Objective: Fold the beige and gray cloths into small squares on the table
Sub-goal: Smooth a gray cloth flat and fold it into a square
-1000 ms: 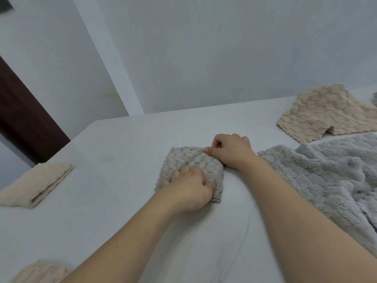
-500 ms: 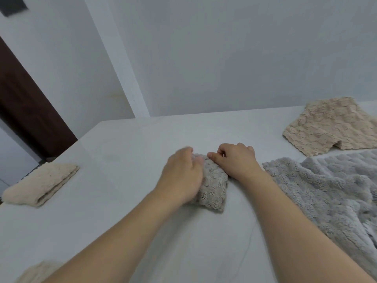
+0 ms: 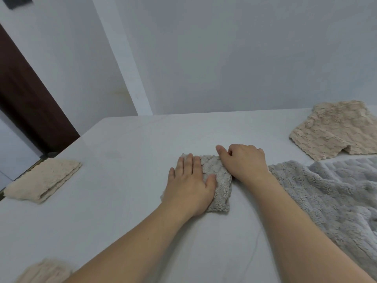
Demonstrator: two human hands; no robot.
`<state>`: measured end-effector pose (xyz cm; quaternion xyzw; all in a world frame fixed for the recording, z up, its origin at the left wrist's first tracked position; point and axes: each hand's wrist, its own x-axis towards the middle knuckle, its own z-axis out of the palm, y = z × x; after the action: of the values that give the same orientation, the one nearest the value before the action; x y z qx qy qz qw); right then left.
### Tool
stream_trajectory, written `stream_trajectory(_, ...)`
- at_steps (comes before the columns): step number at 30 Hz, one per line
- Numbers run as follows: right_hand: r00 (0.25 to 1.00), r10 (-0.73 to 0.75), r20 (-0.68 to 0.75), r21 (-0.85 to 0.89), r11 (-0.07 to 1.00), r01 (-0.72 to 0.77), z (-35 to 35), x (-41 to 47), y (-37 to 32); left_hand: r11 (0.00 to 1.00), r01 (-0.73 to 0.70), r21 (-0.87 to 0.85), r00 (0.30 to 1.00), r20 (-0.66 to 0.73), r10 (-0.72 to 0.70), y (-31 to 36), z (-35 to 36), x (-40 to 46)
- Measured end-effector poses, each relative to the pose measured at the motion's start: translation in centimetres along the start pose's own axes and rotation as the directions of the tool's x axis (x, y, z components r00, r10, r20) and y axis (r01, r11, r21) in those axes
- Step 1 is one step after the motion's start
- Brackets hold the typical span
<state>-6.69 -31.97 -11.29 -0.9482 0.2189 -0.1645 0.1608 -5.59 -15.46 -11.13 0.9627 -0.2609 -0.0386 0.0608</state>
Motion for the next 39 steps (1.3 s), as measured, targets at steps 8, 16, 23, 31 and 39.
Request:
stream_trajectory(8,0.993,-0.020,0.119,0.236,0.972,-0.009,-1.4,-0.2,-0.2,1.000,0.007,-0.020,1.000,0.005,-0.007,0.0,-0.2,-0.2)
stream_trajectory(16,0.986,-0.086,0.144,0.732,0.680,-0.047,-0.9,-0.3,-0.7,0.869,0.261,-0.420,0.965,0.107,-0.238,-1.0,-3.3,2.4)
stream_trajectory(23,0.994,0.109,0.023,0.967,0.248,-0.049,-0.8,-0.3,-2.5,0.509,0.411,-0.757,0.886,0.199,-0.418,-5.1,0.2,7.9)
stream_trajectory(31,0.969,0.213,0.125,0.818,0.531,-0.222,0.2,-0.1,-2.7,0.728,-0.025,-0.685,0.901,-0.331,-0.280,-3.2,-1.1,4.5)
stream_trajectory(39,0.969,0.181,-0.168,0.660,0.751,-0.026,0.9,-1.1,-3.7,0.853,-0.099,-0.513,0.866,-0.467,-0.180,-3.5,-0.2,5.1)
